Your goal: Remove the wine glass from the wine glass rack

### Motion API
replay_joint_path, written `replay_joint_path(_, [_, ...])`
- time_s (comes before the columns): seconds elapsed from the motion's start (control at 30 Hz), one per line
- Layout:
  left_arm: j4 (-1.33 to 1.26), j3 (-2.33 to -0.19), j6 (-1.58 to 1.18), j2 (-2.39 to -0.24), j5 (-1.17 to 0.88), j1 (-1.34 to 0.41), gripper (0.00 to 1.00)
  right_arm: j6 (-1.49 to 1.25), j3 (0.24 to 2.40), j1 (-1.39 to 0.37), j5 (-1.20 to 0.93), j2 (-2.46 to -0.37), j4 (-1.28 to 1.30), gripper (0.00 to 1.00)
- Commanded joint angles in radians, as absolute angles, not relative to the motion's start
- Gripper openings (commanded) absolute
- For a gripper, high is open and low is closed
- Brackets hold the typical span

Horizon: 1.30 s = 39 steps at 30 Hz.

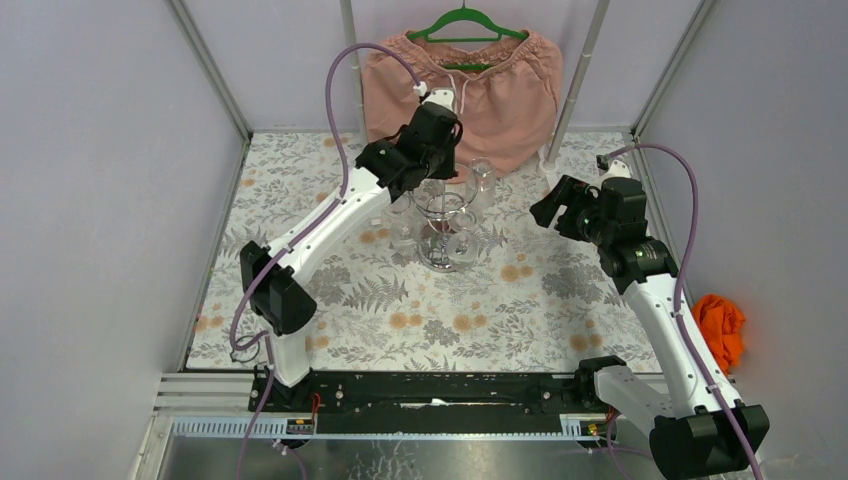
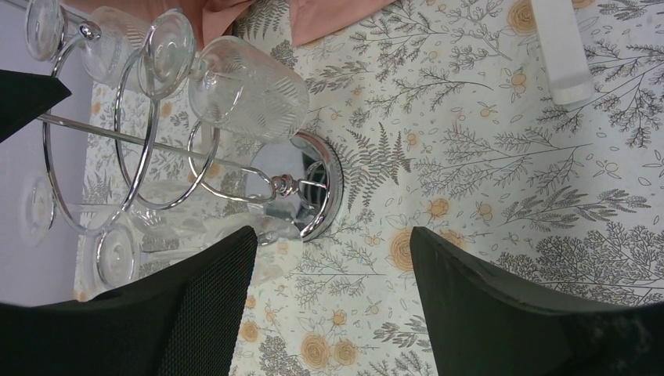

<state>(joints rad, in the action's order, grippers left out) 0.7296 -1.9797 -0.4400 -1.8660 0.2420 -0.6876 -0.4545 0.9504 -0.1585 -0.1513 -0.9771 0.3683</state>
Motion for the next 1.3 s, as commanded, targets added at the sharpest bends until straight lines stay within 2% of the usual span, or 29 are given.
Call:
replay_joint_path(0.0, [0.614,-1.931,-0.501,-1.794,0.227,-0.696,0.00,-0.471,0.960,-0.166,-0.179,-0.967,0.339,0.80])
replay_joint_path(0.17, [0.628,-1.868,-0.522,-1.759,0.245,-0.699,0.01,-0.481,0.957,-0.166,-0.185,-0.957,0.339,0.80])
replay_joint_path(0.33, [0.632,-1.819,-0.523,-1.730,0.256,-0.702,0.09,-0.497,0.952,-0.165,-0.206,-0.955,0.329,0.80])
replay_joint_path(0.43, [0.638,-1.816,-0.511,-1.727,0.263,-0.702,0.18,-0.507,0.947,-0.166,-0.224,-0.960,0.323,0.80])
replay_joint_path(0.77, [0.640,-1.874,-0.469,-1.772,0.269,-0.703,0.27,-0.511,0.942,-0.165,-0.227,-0.956,0.323,0.80])
replay_joint_path(0.87, [0.638,-1.881,-0.463,-1.786,0.262,-0.703,0.35,-0.511,0.942,-0.165,-0.230,-0.959,0.321,0.80])
replay_joint_path(1.27, [0.646,-1.872,-0.457,-1.765,0.297,-0.704,0.51,-0.513,0.939,-0.165,-0.246,-0.968,0.309,0.84])
